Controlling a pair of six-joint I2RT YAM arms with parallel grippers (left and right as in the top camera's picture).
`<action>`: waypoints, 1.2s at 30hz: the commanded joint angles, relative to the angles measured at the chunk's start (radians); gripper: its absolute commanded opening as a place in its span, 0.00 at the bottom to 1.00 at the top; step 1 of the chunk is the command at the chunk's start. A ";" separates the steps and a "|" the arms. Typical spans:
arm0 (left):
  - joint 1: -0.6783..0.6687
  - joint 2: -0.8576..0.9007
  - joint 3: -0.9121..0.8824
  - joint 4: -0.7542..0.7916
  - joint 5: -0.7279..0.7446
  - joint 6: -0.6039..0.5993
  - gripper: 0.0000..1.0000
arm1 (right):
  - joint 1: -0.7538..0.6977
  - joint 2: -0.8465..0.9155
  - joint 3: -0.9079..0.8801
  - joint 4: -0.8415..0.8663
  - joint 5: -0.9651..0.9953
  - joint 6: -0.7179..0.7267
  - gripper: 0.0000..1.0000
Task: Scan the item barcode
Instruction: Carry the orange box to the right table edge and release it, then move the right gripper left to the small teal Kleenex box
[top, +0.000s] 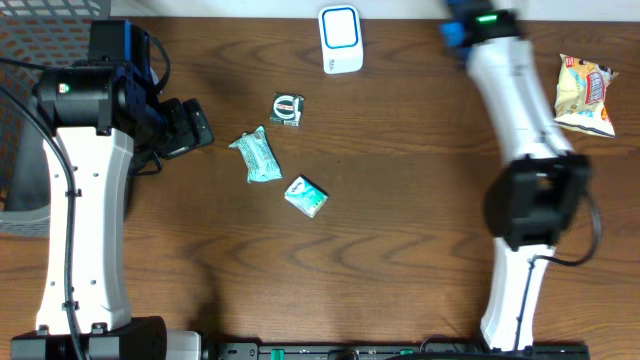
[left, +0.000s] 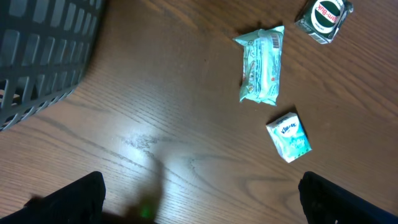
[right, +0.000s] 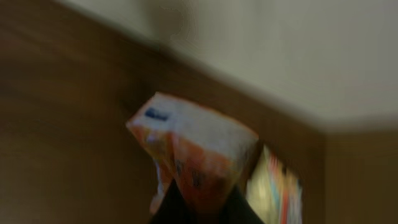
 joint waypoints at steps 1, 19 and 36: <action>0.002 0.002 -0.005 -0.002 -0.002 -0.013 0.98 | -0.114 0.009 0.005 -0.106 -0.155 0.136 0.01; 0.002 0.002 -0.005 -0.002 -0.002 -0.013 0.98 | -0.323 0.053 0.004 -0.225 -0.336 0.270 0.99; 0.002 0.002 -0.005 -0.002 -0.002 -0.013 0.98 | -0.051 0.043 0.004 -0.642 -1.241 0.133 0.84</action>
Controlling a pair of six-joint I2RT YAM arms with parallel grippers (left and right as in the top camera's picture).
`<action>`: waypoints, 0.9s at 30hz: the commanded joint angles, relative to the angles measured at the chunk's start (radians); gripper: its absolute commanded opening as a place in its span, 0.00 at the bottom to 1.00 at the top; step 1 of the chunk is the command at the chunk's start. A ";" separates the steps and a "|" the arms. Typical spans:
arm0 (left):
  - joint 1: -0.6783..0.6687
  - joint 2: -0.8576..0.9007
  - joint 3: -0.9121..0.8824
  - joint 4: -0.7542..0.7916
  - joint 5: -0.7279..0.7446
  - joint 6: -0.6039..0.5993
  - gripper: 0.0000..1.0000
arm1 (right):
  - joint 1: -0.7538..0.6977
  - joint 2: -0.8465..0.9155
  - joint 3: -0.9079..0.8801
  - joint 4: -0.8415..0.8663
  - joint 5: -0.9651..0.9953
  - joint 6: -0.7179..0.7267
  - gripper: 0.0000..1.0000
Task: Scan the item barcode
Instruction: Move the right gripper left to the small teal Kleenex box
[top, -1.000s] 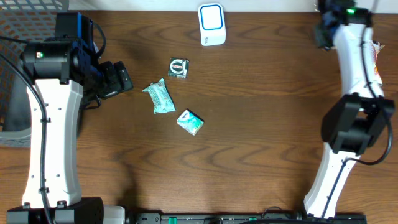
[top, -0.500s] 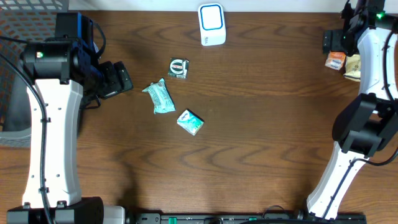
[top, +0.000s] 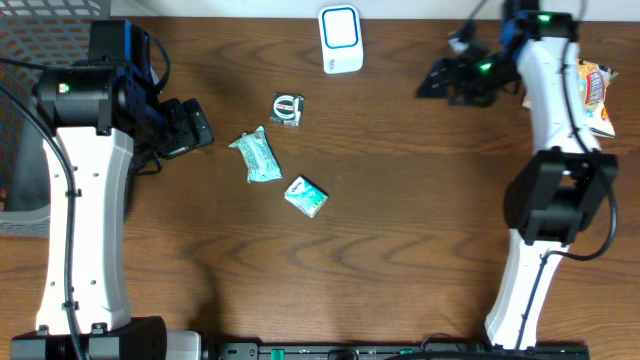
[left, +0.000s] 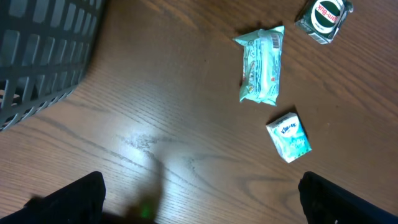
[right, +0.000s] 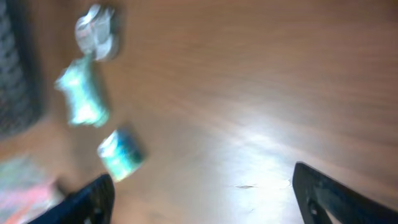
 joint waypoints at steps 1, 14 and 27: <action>0.002 0.002 -0.005 -0.002 -0.003 -0.013 0.98 | 0.089 0.010 0.000 -0.089 -0.156 -0.205 0.81; 0.002 0.002 -0.005 -0.002 -0.003 -0.013 0.98 | 0.542 0.010 -0.109 -0.138 0.209 -0.052 0.32; 0.002 0.002 -0.005 -0.002 -0.003 -0.013 0.98 | 0.776 0.010 -0.314 0.135 0.335 0.405 0.13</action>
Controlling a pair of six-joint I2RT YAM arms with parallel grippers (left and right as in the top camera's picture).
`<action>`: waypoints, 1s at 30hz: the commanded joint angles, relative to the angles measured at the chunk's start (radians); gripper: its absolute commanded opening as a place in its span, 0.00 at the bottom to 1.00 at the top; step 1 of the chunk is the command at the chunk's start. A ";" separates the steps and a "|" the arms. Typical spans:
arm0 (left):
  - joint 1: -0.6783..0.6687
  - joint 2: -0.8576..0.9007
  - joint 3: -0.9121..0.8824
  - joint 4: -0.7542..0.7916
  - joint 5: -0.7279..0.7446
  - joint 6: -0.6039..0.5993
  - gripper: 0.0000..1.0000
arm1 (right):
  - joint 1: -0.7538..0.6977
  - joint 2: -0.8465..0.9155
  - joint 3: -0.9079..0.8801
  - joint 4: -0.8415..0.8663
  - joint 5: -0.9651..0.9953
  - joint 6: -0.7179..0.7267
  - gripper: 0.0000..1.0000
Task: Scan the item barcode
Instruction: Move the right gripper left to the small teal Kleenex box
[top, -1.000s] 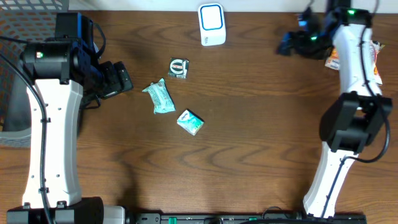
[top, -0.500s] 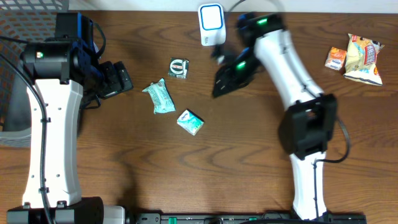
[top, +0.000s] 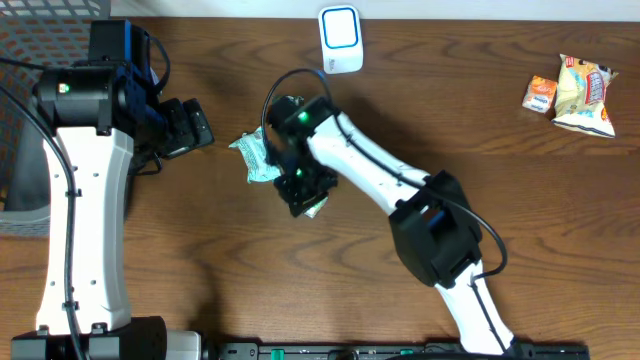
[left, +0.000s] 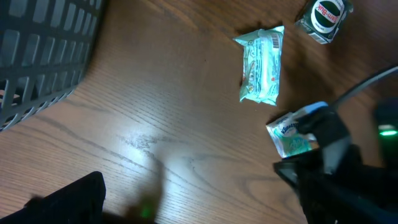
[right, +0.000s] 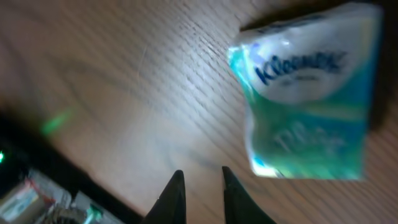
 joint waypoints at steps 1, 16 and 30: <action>0.002 0.002 -0.005 -0.002 -0.002 -0.013 0.98 | 0.017 0.010 -0.050 0.016 0.084 0.183 0.12; 0.002 0.002 -0.005 -0.002 -0.002 -0.013 0.98 | -0.090 0.009 -0.068 0.121 0.448 0.314 0.08; 0.002 0.002 -0.005 -0.002 -0.002 -0.013 0.98 | -0.223 0.009 0.117 -0.037 -0.130 0.038 0.28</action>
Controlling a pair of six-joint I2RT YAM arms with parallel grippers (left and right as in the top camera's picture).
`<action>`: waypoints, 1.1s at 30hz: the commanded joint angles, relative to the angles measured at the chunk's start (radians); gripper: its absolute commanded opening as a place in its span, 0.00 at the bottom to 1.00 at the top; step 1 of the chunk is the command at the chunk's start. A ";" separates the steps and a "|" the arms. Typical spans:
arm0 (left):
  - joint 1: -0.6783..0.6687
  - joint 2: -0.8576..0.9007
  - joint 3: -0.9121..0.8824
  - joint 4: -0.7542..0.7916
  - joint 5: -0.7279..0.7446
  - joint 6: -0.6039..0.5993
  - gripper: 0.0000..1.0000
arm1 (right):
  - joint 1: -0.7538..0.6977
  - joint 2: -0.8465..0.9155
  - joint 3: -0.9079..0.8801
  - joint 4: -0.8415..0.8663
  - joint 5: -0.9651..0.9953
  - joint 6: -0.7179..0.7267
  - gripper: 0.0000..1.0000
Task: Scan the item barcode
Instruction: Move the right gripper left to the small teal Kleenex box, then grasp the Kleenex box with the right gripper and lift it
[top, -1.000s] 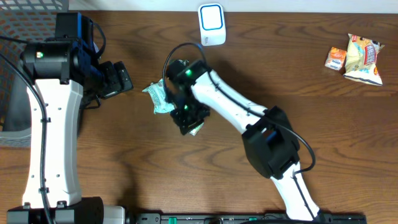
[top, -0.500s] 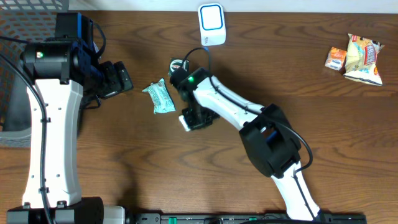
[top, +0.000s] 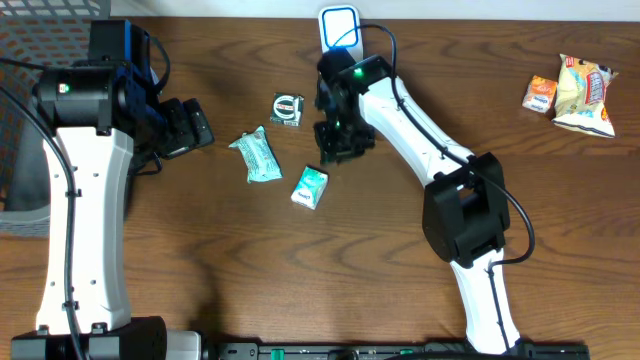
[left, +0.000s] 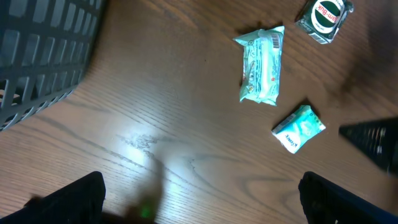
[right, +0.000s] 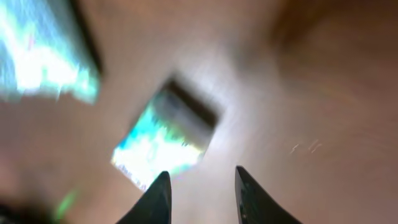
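Observation:
A teal and white Kleenex pack (top: 310, 187) lies flat on the brown table, also seen in the left wrist view (left: 298, 127) and as a blur in the right wrist view (right: 165, 140). The white and blue scanner (top: 340, 38) stands at the far edge. My right gripper (top: 338, 148) (right: 201, 173) hovers just beyond the pack, between it and the scanner, open and holding nothing. Open and empty too, my left gripper (top: 195, 125) (left: 200, 186) stays at the left, well apart from the packs.
A long mint-green pack (top: 257, 155) and a small dark pack with a round green label (top: 288, 108) lie left of the right gripper. An orange snack (top: 540, 93) and a yellow snack bag (top: 585, 95) lie far right. A grey basket (left: 43, 50) is at far left.
My right gripper was down at the Kleenex pack with its fingers close together. It now sits farther back toward the scanner with its fingers wider apart. The pack has turned and shifted slightly.
My right gripper first held an orange snack pack at the far right. Then it was open over the back of the table, with the snack left beside the yellow bag. Then it was at the Kleenex pack, and now it is off the pack. The left arm never moved.

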 joint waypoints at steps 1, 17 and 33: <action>0.002 0.002 -0.005 -0.003 -0.002 -0.013 0.98 | 0.003 0.004 0.009 -0.076 -0.182 -0.082 0.27; 0.002 0.002 -0.005 -0.003 -0.002 -0.013 0.98 | 0.058 0.005 -0.190 0.107 -0.177 0.110 0.37; 0.002 0.002 -0.005 -0.003 -0.002 -0.013 0.98 | 0.028 0.004 -0.275 0.360 -0.128 0.113 0.59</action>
